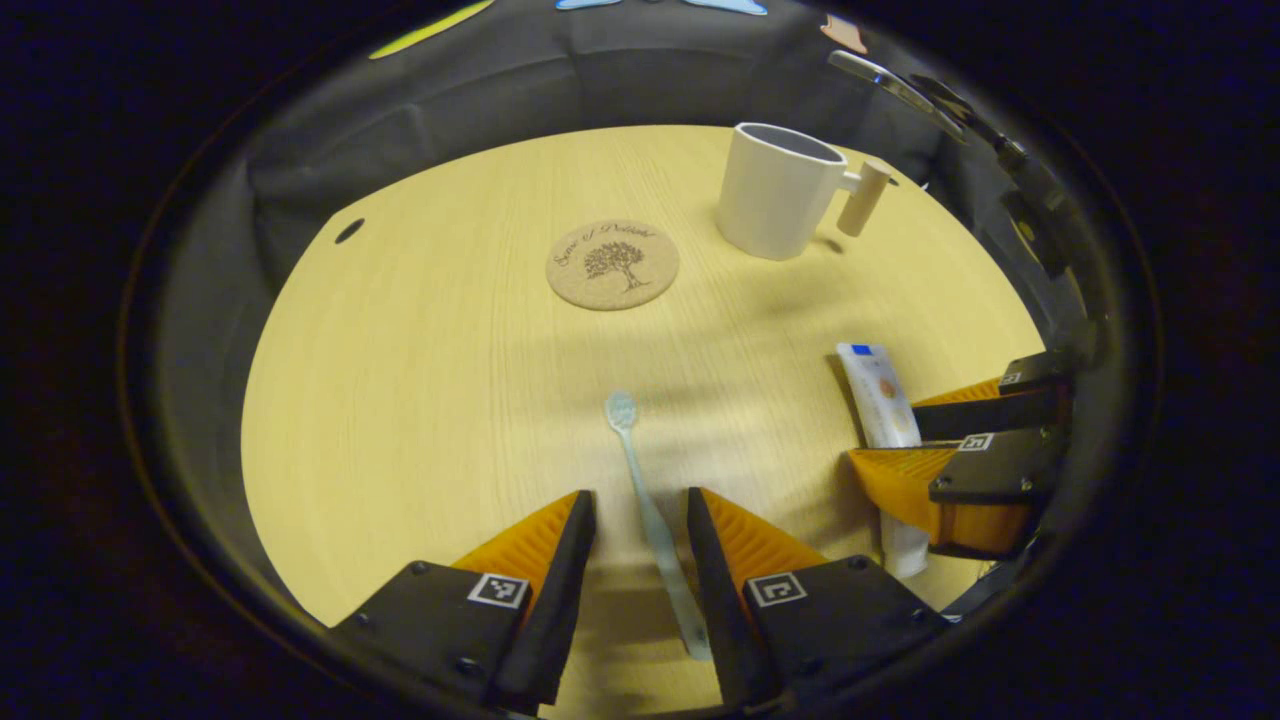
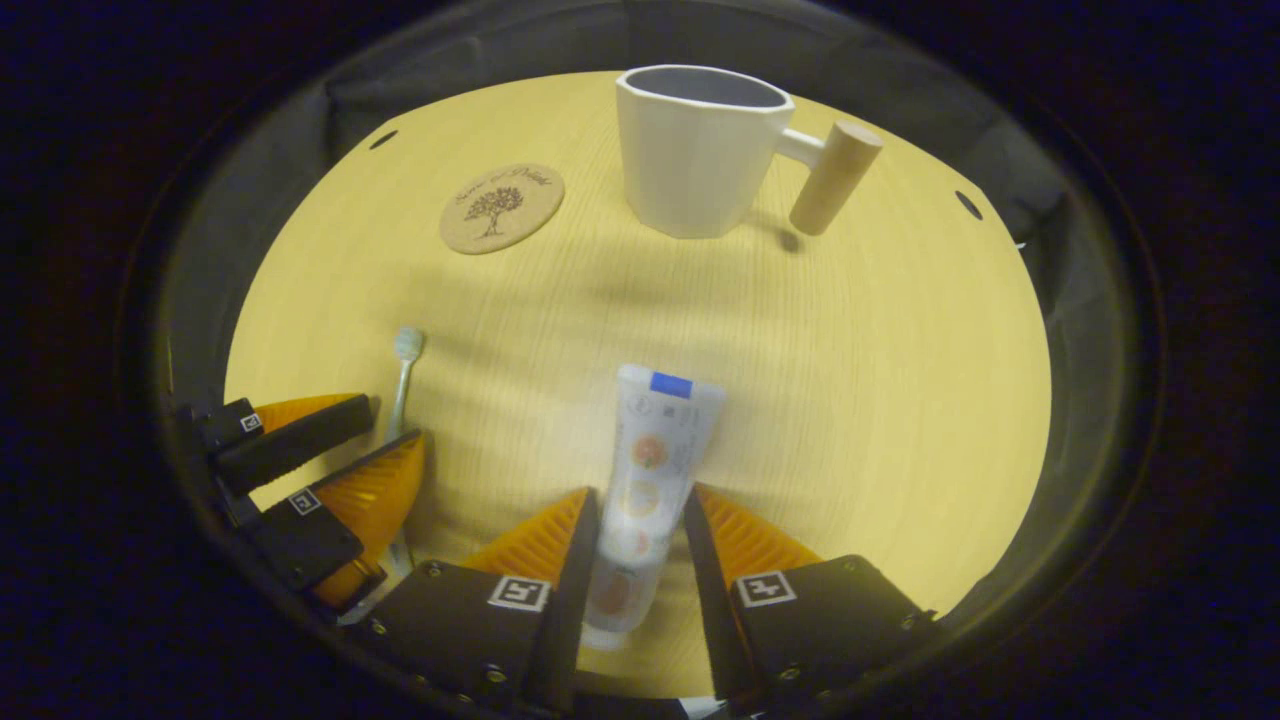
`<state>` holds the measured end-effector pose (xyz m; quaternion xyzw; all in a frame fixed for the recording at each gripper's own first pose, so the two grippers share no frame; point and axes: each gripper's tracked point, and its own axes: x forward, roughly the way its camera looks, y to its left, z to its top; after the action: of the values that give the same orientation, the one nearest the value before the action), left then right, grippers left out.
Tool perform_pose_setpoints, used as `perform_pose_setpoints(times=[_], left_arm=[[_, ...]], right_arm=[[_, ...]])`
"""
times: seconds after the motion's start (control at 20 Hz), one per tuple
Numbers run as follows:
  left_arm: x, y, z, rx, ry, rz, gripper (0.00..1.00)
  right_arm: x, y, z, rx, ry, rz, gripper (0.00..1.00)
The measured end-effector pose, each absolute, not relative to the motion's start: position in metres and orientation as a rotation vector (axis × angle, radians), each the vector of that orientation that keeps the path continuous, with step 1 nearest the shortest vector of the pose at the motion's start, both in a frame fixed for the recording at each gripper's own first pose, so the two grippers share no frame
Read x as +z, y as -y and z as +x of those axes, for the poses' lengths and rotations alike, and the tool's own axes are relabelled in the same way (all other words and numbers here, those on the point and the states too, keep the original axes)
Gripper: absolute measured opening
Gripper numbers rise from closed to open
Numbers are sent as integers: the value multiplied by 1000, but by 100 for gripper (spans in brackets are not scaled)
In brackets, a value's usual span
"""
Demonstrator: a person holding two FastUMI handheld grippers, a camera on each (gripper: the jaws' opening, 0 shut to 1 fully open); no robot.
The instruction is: Put the toothbrush and toothpaste on the desktop into the cup, then pick up the cup and place it on the coaster on the desktop.
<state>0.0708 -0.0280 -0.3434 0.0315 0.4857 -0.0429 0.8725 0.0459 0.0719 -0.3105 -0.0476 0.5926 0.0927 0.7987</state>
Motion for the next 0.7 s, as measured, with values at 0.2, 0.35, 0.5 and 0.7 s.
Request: perform_pose_setpoints(times=[0.2, 0.35, 0.5, 0.7], left_arm=[[-343, 27, 73, -82, -1017, 52, 40], [-340, 27, 76, -34, -1017, 24, 12], [-340, 24, 75, -30, -1039, 39, 13], [-339, 21, 76, -29, -1040, 24, 8]], right_arm=[[-309, -70, 45, 177, -1306, -85, 30], [-309, -69, 47, 170, -1300, -86, 31], [-308, -69, 46, 182, -1308, -68, 21], [-305, -71, 47, 182, -1271, 39, 8]])
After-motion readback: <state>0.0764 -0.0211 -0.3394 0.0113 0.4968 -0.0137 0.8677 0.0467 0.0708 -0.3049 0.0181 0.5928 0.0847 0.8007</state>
